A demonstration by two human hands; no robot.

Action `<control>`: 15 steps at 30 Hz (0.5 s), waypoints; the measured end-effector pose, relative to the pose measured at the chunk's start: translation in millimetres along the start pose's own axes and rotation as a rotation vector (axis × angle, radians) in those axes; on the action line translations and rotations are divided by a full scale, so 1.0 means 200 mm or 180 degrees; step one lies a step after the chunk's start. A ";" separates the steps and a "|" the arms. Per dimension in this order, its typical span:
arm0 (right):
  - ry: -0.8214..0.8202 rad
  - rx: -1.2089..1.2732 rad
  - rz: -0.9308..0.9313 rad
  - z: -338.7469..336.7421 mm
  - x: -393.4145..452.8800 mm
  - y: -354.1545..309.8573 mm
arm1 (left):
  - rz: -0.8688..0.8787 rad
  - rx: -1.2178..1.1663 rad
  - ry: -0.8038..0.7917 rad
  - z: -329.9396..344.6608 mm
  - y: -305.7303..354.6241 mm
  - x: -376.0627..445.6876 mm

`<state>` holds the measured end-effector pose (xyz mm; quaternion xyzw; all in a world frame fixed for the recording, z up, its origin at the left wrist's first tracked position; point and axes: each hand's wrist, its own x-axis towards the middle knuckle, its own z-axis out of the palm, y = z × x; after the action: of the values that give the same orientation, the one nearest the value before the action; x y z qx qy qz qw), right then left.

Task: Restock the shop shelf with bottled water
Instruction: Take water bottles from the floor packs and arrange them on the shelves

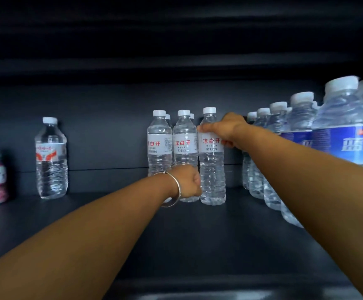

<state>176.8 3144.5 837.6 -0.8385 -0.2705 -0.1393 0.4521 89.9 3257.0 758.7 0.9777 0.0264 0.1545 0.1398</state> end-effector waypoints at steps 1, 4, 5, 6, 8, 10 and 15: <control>-0.0006 0.0024 0.0009 0.01 0.01 0.00 | -0.0002 0.0018 -0.0015 0.00 0.00 0.00; 0.0002 0.0069 0.0049 0.02 0.03 0.01 | -0.0033 -0.0005 -0.0008 0.02 0.00 0.01; -0.0003 0.0063 0.0051 0.02 0.04 0.01 | -0.0043 -0.0025 -0.0005 0.03 0.00 0.02; -0.0011 0.0063 0.0047 0.02 0.04 0.01 | -0.0044 -0.0031 -0.0008 0.03 0.00 0.02; -0.0007 0.0092 0.0028 0.01 0.04 0.01 | -0.0023 -0.0002 -0.0019 0.03 0.00 0.02; 0.0011 0.0105 0.0048 0.02 0.04 0.02 | -0.0008 0.0023 -0.0029 0.03 0.01 0.02; 0.0049 0.0096 0.0116 0.03 0.06 0.03 | -0.0037 0.0024 -0.0001 0.04 0.02 0.04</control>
<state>190.3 3151.3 836.4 -0.8353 -0.2538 -0.1334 0.4691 100.2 3252.0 755.4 0.9781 0.0326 0.1534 0.1370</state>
